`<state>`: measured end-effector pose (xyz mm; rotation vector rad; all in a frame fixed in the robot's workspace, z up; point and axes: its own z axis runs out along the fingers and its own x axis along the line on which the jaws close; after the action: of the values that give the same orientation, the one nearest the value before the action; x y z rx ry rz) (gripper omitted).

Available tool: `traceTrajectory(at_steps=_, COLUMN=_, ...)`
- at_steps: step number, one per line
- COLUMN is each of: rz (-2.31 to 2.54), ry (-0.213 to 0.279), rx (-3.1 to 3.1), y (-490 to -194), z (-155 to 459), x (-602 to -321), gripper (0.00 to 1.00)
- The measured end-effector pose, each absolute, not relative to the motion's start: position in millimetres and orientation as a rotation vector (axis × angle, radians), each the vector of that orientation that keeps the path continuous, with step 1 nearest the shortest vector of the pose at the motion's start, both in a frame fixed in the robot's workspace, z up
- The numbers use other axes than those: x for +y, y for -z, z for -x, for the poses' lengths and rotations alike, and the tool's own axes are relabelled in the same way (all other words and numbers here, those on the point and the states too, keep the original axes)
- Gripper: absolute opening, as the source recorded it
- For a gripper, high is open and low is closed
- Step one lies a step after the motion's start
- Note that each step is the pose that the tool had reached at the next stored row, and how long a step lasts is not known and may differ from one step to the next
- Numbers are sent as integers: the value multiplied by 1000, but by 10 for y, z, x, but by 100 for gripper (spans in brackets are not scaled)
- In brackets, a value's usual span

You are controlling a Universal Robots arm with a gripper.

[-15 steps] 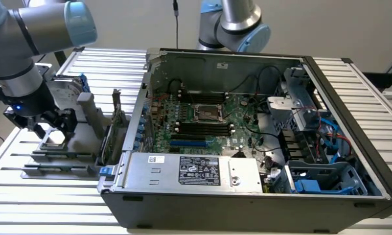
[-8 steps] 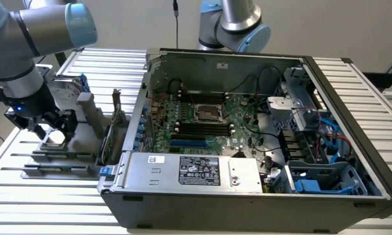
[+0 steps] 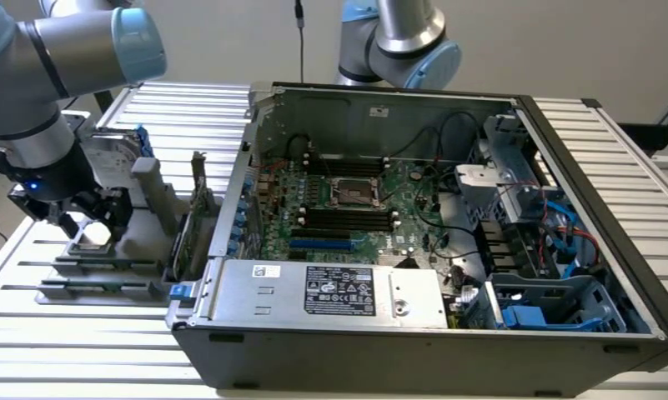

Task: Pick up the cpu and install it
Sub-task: 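Pick up the cpu and move it towards the insertion slot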

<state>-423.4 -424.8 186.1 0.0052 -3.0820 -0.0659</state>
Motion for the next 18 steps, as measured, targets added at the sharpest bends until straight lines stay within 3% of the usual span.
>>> traceTrajectory(at_steps=18, rz=-5, ry=65, rx=-3080, y=-1836, z=4235, x=-4252, gripper=71)
